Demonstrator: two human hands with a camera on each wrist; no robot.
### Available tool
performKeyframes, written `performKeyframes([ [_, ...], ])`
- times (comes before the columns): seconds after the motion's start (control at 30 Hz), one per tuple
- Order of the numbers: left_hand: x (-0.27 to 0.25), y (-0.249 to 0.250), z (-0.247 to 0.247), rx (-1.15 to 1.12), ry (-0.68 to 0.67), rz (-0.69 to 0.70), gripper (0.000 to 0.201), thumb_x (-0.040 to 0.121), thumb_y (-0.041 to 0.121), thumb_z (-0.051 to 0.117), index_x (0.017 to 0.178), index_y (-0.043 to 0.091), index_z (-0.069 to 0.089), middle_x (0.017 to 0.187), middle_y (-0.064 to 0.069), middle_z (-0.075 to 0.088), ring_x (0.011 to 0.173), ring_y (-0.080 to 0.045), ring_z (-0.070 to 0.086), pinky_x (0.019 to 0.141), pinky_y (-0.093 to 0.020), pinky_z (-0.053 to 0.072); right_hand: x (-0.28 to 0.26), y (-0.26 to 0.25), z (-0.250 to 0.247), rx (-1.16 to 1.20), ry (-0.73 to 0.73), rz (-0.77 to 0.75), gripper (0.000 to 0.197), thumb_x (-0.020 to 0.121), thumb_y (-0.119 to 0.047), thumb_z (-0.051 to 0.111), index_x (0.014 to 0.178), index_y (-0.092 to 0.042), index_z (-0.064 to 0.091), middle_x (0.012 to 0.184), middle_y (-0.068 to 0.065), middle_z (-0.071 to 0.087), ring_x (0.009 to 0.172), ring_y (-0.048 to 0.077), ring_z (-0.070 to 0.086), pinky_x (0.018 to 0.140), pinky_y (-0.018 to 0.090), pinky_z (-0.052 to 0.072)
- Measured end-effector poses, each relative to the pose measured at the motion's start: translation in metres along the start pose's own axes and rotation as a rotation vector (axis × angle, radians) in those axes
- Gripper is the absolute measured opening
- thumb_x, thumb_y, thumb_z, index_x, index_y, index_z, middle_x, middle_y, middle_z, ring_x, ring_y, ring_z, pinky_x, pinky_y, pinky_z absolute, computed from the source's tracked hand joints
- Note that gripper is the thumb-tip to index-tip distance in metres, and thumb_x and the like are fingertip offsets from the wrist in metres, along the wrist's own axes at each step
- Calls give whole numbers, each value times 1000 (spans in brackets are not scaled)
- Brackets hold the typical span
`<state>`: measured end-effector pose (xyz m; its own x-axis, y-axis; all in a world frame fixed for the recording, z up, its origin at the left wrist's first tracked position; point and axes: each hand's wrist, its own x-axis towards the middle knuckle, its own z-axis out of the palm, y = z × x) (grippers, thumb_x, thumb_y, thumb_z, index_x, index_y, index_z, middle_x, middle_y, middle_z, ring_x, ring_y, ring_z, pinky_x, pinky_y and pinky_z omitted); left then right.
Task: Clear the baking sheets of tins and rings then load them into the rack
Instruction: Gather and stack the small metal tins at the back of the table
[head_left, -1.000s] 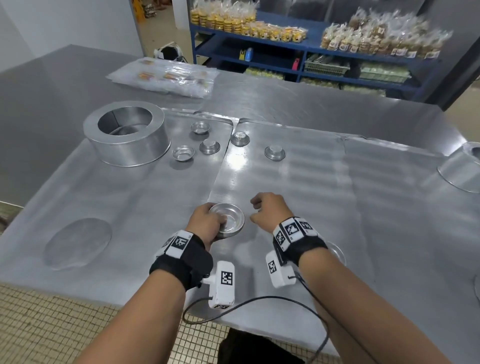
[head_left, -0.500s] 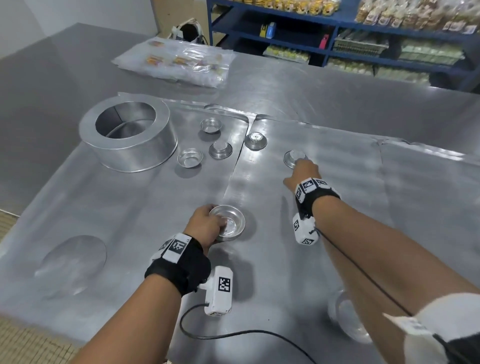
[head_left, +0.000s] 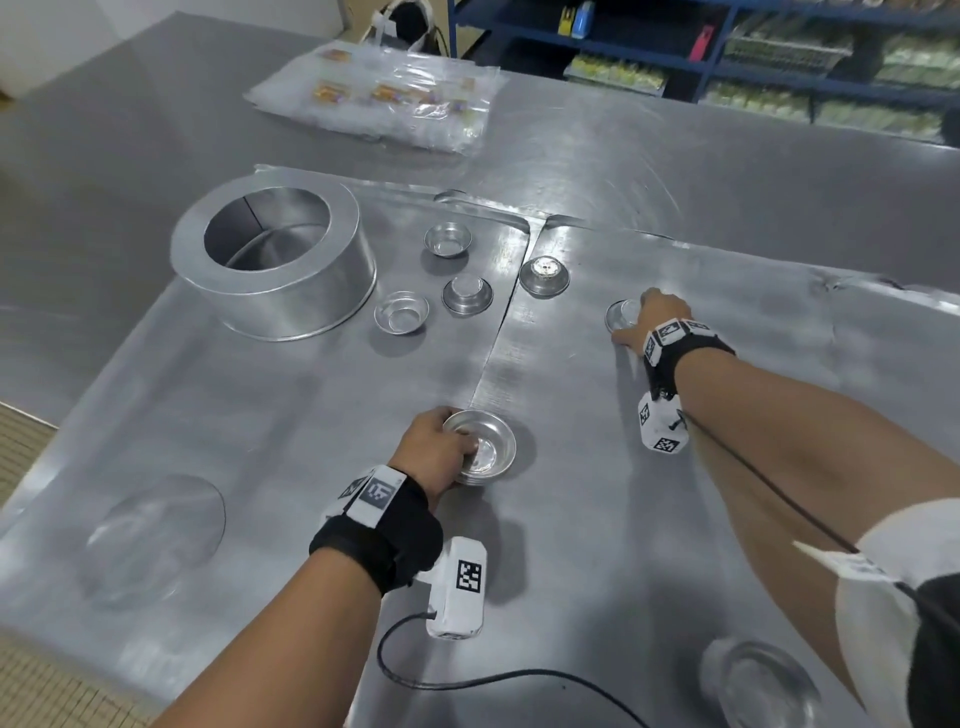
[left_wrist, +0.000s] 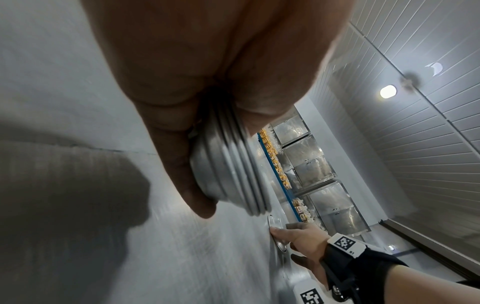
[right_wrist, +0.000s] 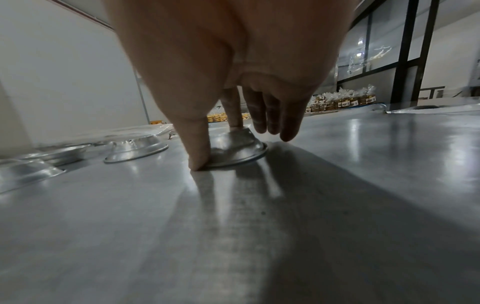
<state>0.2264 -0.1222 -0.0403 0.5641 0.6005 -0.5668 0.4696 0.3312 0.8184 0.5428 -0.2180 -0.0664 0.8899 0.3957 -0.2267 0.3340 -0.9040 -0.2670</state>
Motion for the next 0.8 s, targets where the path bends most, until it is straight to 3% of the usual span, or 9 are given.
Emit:
performKeyframes([
  [0.13, 0, -1, -5, -1, -16, 1, 26, 84, -14, 54, 92, 9, 64, 85, -17, 59, 79, -27, 56, 73, -43, 49, -8, -7, -4, 56, 65, 18, 79, 66, -31, 88, 126, -4, 45, 125, 20, 53, 118, 37, 52, 89, 39, 48],
  [0.37, -4, 3, -21, 9, -58, 0, 30, 85, -14, 52, 88, 13, 64, 84, -16, 59, 77, -27, 56, 73, -42, 47, -49, -38, -14, 186, 125, -3, 74, 68, -28, 88, 125, -4, 49, 126, 18, 53, 114, 33, 57, 86, 35, 49],
  [0.47, -6, 5, -32, 33, -77, 19, 27, 83, -12, 54, 86, 12, 64, 78, -15, 59, 73, -26, 55, 69, -39, 46, -76, -58, -12, 276, 182, -69, 76, 69, -29, 87, 130, -6, 49, 129, 15, 50, 117, 31, 52, 92, 35, 47],
  [0.57, -7, 11, -45, 45, -88, 23, 23, 67, 3, 61, 86, 14, 66, 75, -10, 61, 73, -26, 56, 67, -38, 47, -106, -78, -6, 369, 251, -138, 72, 69, -33, 86, 128, -10, 53, 127, 12, 46, 106, 28, 56, 93, 35, 50],
  [0.67, -4, 14, -59, 50, -107, 22, 32, 56, 10, 57, 86, 14, 68, 81, -11, 64, 76, -27, 58, 70, -42, 52, -137, -97, 0, 442, 321, -235, 67, 65, -33, 88, 121, -13, 56, 120, 7, 44, 91, 16, 50, 84, 25, 46],
  [0.73, -4, 16, -68, 39, -125, 14, 26, 61, 9, 61, 86, 12, 69, 82, -13, 64, 75, -27, 58, 71, -42, 52, -158, -108, 6, 492, 333, -296, 68, 63, -34, 89, 119, -14, 55, 116, 4, 46, 90, 14, 51, 83, 24, 46],
  [0.8, -5, 19, -76, -5, -150, -3, 11, 76, 6, 65, 86, 10, 67, 79, -11, 61, 70, -24, 56, 68, -37, 50, -178, -117, 16, 554, 359, -352, 70, 60, -35, 89, 117, -15, 53, 113, 2, 48, 93, 16, 56, 87, 32, 53],
])
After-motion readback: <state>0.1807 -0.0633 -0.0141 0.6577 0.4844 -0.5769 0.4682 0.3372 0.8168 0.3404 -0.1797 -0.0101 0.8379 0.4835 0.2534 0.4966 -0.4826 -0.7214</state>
